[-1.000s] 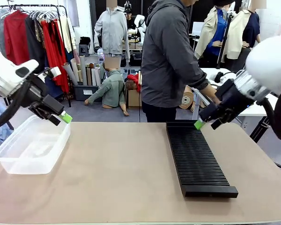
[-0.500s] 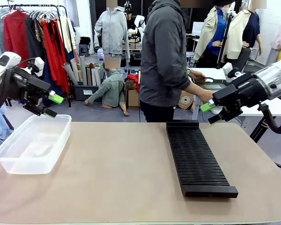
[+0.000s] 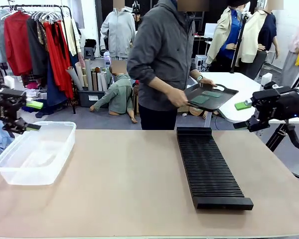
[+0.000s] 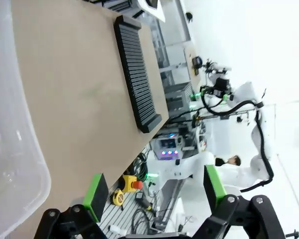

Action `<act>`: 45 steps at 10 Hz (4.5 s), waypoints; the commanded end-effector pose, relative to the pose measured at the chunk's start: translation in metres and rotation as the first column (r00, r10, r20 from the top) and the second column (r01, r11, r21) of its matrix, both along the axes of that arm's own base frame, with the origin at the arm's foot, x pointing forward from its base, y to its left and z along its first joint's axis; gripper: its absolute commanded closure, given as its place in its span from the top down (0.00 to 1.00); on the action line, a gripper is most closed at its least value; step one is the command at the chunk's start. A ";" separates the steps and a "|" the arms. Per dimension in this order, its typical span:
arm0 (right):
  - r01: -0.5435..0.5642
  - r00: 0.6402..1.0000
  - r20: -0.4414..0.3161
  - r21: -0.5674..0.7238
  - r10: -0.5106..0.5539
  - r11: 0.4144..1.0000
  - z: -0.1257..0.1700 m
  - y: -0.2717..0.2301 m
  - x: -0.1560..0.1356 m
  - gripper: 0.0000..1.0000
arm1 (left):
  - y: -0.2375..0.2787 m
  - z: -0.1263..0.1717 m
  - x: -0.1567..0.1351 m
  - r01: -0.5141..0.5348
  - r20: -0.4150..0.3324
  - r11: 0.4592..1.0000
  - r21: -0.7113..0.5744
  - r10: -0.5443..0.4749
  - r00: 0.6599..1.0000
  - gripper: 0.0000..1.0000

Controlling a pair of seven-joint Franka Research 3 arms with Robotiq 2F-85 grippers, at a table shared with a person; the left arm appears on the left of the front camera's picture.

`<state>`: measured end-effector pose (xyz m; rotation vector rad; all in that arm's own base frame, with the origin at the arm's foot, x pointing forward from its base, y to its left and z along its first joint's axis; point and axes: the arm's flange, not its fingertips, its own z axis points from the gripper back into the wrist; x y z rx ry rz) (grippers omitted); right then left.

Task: Sort PCBs into racks and boxes based on the side picked up.
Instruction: Pick up the Blank PCB handed by the Human.

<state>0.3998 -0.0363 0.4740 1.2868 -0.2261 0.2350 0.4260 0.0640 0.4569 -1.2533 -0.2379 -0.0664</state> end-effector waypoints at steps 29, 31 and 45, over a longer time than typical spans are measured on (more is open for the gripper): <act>0.039 0.999 0.005 0.167 -0.040 0.985 -0.005 -0.032 -0.006 1.00 | 0.055 0.019 -0.025 -0.098 0.081 0.983 -0.156 0.112 0.990 1.00; 0.039 0.999 0.005 0.167 -0.040 0.985 -0.005 -0.032 -0.006 1.00 | 0.055 0.019 -0.025 -0.098 0.081 0.983 -0.156 0.112 0.990 1.00; -0.049 0.993 -0.093 0.214 0.070 0.976 -0.042 0.025 0.145 1.00 | 0.055 0.019 -0.025 -0.098 0.081 0.983 -0.156 0.112 0.990 1.00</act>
